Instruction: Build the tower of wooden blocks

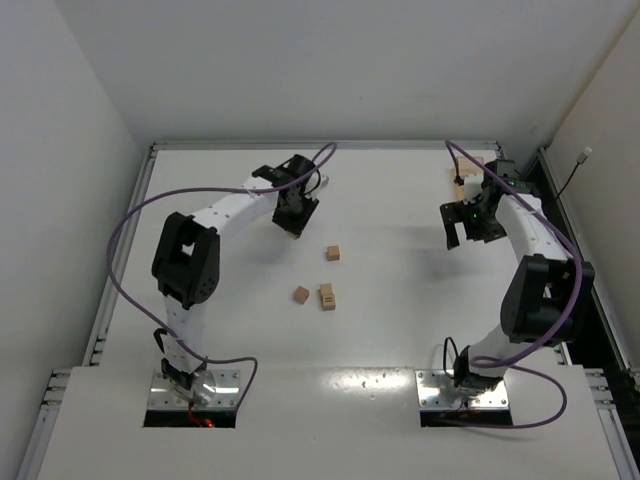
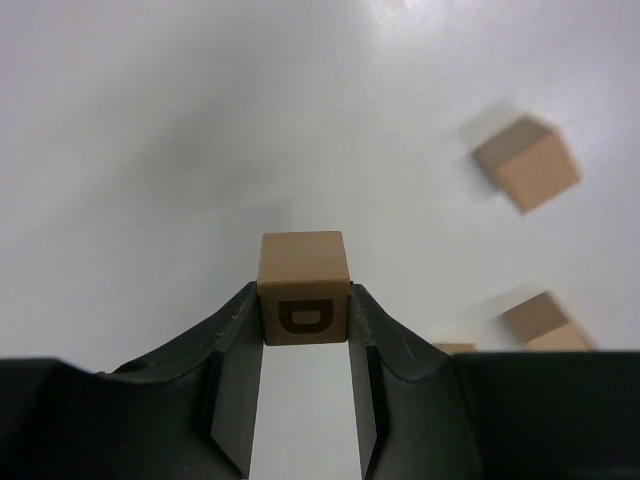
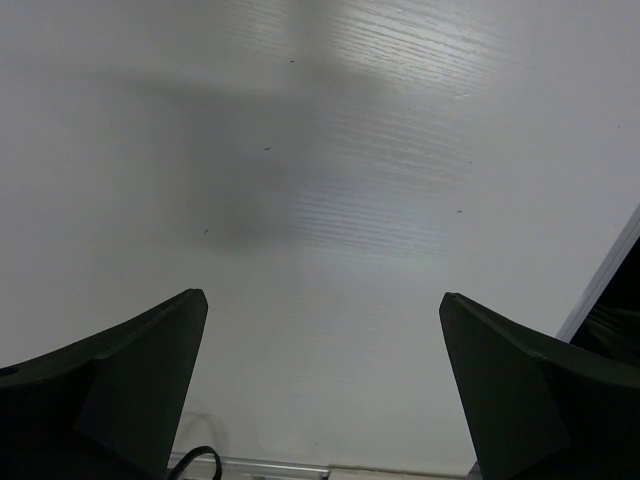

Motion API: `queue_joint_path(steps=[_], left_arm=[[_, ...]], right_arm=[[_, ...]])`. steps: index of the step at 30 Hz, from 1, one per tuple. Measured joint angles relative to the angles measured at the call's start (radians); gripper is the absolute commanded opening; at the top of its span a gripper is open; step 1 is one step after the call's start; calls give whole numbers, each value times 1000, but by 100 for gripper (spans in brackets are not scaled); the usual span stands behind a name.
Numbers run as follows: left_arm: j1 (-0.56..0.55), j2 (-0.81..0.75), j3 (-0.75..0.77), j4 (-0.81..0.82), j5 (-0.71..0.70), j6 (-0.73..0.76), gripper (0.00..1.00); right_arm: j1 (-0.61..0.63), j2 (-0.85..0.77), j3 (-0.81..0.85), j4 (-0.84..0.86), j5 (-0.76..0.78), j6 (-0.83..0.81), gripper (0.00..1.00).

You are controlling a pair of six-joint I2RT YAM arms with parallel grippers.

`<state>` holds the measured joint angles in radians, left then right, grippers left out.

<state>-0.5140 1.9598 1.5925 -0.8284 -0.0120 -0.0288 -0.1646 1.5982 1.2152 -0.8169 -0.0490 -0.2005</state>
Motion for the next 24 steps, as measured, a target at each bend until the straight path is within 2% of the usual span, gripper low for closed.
queue_joint_path(steps=[4, 6, 11, 24], left_arm=[[-2, 85, 202, -68, -55, -204, 0], [-6, 105, 219, -97, -55, -284, 0], [-38, 121, 247, -184, -58, -366, 0], [-103, 137, 318, -177, -67, -521, 0]], right_arm=[[3, 29, 6, -4, 0, 7, 100], [3, 44, 20, -13, 0, 10, 100], [3, 62, 70, -43, 0, 13, 100], [3, 51, 47, -60, 0, 18, 100]])
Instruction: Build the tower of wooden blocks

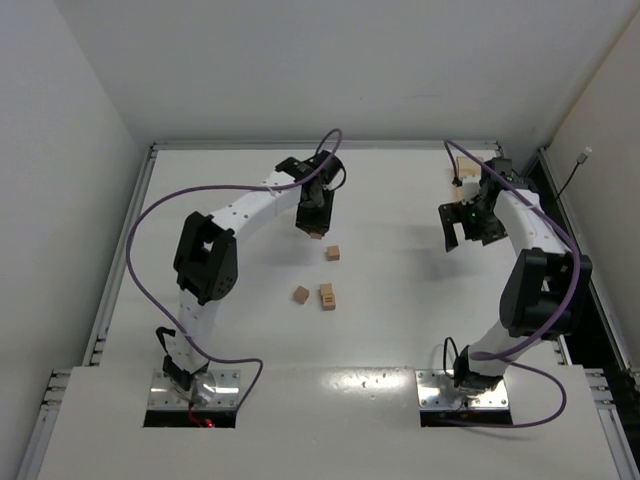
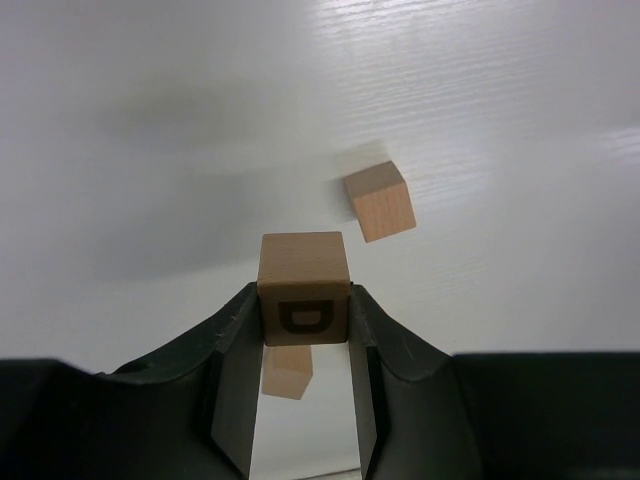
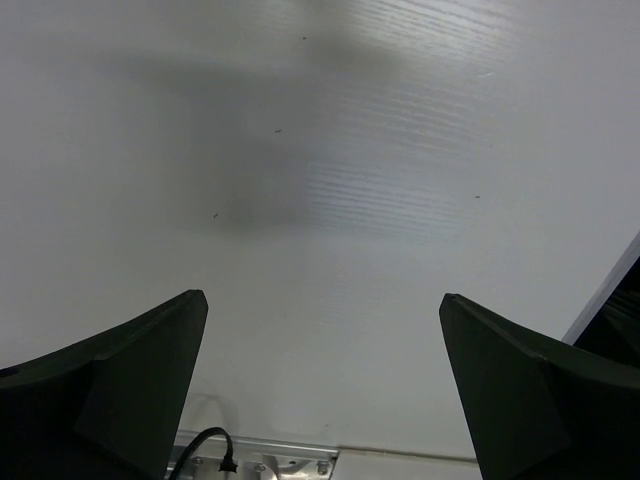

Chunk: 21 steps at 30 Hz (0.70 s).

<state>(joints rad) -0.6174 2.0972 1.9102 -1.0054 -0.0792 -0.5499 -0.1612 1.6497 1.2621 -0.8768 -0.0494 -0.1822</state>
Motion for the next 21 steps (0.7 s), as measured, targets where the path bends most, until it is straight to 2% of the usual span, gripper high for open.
queue_joint_path(steps=[10, 21], left_arm=[[-59, 16, 0, 27, -20, -92, 0], [-70, 48, 6, 54, -56, -126, 0]], right_arm=[[0, -54, -48, -14, -4, 0, 100], [0, -65, -63, -15, -8, 7, 100]])
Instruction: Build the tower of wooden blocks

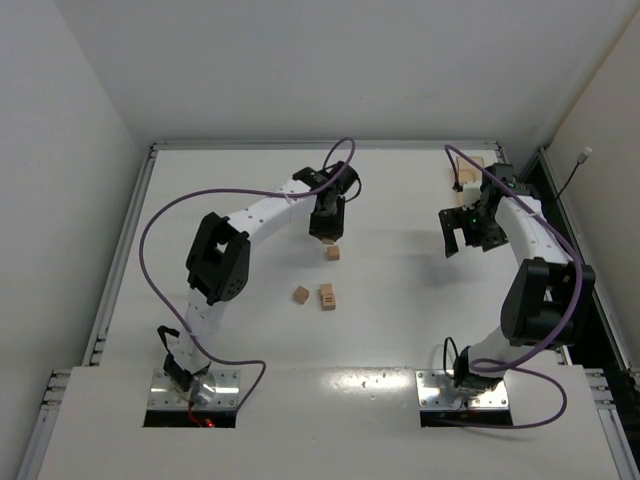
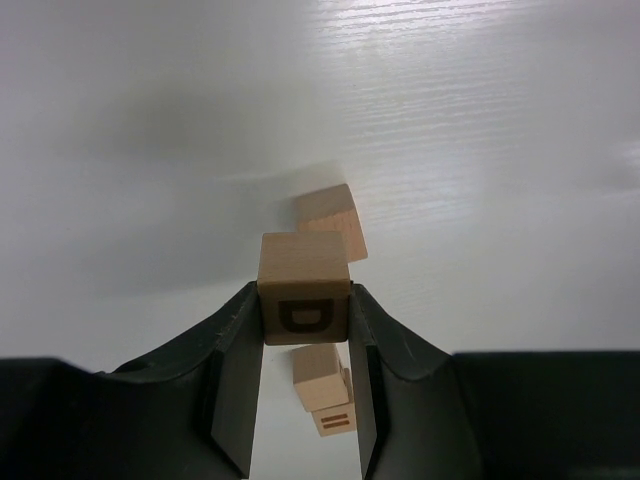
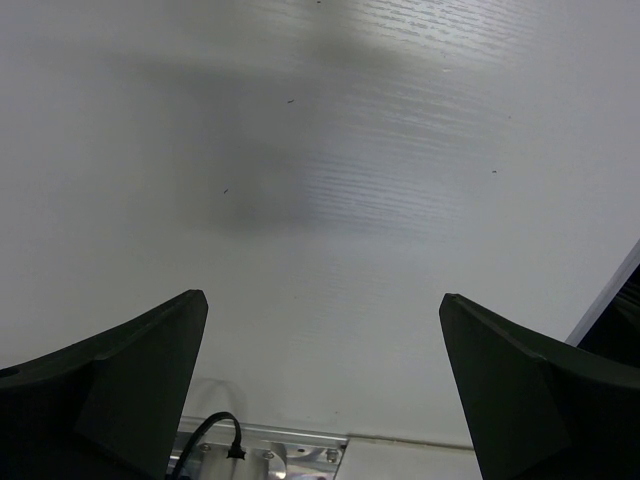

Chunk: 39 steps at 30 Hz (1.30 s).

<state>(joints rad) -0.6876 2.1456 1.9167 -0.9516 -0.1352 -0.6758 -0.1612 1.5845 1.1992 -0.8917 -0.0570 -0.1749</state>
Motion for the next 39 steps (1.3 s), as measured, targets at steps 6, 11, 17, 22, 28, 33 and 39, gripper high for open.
queue_joint_path(steps=[6, 11, 17, 22, 28, 33, 39], left_arm=[[0, 46, 5, 5, 2, -7, 0], [-1, 50, 6, 5, 19, -10, 0], [-7, 50, 6, 15, 40, -10, 0], [-18, 50, 6, 19, 56, -10, 0], [-20, 50, 6, 25, 68, -10, 0], [-20, 50, 6, 26, 74, -8, 0], [-20, 50, -3, 29, 89, -6, 0]], right_arm=[[0, 0, 0, 0, 0, 0, 100], [0, 0, 0, 0, 0, 0, 100], [0, 0, 0, 0, 0, 0, 100], [0, 0, 0, 0, 0, 0, 100], [0, 0, 0, 0, 0, 0, 100], [0, 0, -8, 0, 0, 0, 100], [0, 0, -12, 0, 0, 0, 100]])
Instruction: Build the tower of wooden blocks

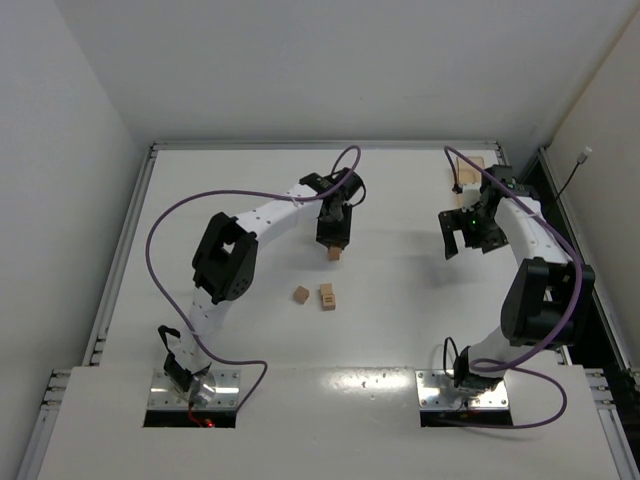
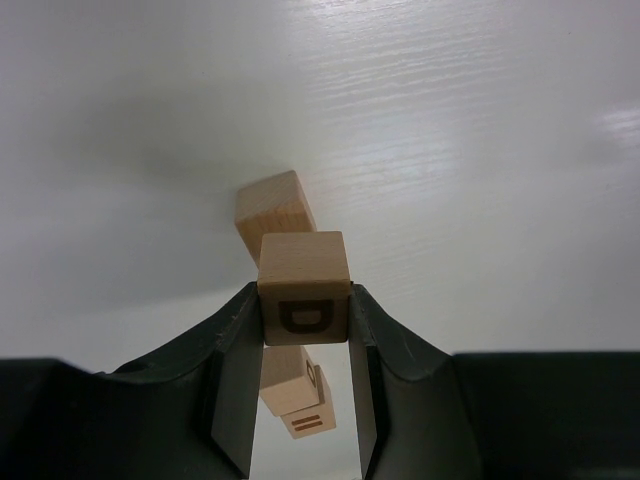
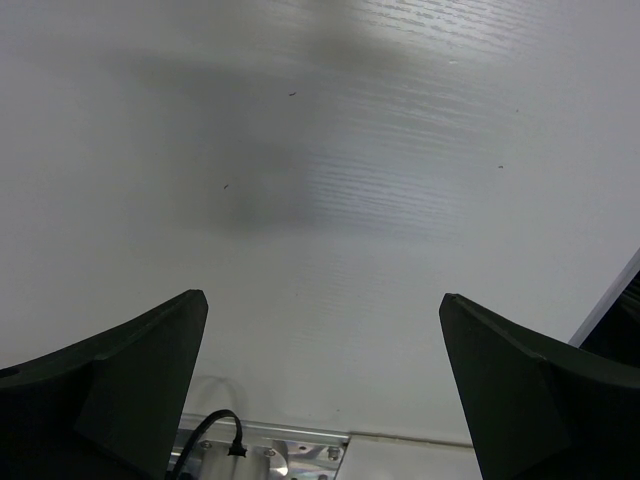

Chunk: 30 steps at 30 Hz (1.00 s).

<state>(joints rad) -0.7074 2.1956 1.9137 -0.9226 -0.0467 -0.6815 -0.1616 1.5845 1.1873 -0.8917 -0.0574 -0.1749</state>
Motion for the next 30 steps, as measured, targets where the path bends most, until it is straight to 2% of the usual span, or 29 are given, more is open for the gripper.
queue_joint_path(steps=[28, 29, 30], left_arm=[[15, 24, -21, 14, 12, 0, 0], [17, 24, -21, 14, 13, 0, 2], [19, 24, -21, 14, 14, 0, 8]], right_arm=[[0, 3, 0, 0, -7, 0, 100], [0, 4, 1, 0, -7, 0, 100], [0, 6, 1, 0, -6, 0, 100]])
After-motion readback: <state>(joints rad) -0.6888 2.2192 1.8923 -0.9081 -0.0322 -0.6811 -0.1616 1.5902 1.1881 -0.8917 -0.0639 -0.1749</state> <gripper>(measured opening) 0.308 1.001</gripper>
